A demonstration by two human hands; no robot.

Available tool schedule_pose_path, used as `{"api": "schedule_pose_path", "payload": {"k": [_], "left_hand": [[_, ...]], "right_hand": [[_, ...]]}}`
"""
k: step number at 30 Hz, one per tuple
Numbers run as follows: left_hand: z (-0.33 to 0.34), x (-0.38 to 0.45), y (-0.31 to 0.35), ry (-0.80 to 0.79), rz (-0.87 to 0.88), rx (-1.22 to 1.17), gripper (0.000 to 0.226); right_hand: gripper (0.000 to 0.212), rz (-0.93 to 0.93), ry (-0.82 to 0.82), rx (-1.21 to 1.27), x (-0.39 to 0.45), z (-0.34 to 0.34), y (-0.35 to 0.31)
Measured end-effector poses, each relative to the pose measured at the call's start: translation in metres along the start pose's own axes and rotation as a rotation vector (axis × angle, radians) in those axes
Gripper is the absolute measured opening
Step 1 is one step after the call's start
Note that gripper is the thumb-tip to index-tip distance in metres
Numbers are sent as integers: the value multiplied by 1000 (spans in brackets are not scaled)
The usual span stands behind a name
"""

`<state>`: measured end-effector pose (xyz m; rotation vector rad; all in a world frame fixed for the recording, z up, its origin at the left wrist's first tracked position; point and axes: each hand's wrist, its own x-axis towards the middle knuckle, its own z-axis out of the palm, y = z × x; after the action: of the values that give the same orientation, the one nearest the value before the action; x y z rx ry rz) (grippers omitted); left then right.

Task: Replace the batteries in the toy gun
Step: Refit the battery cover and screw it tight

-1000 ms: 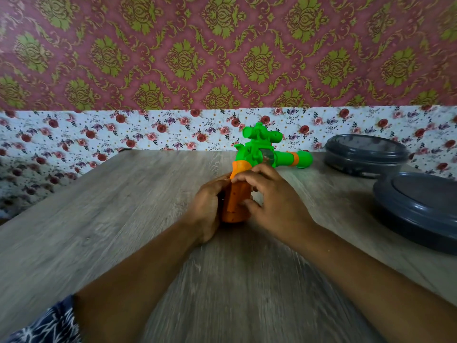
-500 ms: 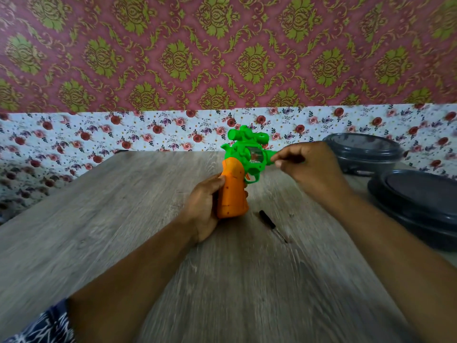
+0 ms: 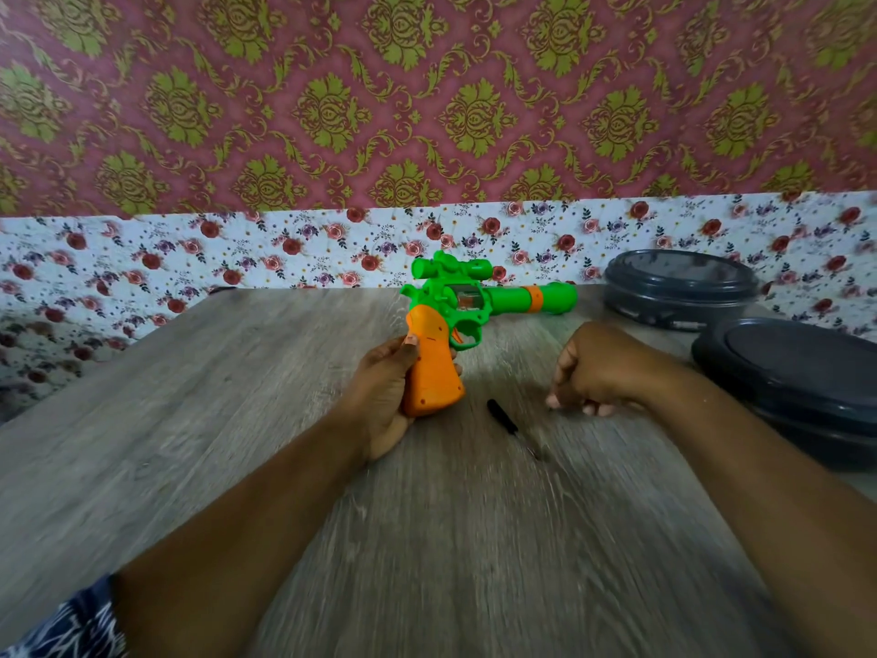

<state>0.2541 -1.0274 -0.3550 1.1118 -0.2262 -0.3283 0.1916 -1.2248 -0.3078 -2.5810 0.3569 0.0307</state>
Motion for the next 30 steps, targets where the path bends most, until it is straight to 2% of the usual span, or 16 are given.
{"api": "schedule_pose_path", "payload": {"k": [3,7,14,18,23,30], "left_hand": [[0,0,0,-11,-3,-9,28],[1,-2,1,-20,-3,-21,24],[1,-3,2,-38,-5,-8,27],[3,-4,1,-69,-14,-15,32],[7,-3,-2,-25,30,17,34],[11,-6,-4,-100,53,28,33]], "right_hand": [[17,-24,38,-15,1,5,-2],[19,-90,112,-170,3,7,0],[16,-193,74,-287,3,10,0],[16,-405,114,-148,-1,17,-13],[5,-638,356,190,-10,41,-45],[6,-741,528,86,-4,63,-51]]}}
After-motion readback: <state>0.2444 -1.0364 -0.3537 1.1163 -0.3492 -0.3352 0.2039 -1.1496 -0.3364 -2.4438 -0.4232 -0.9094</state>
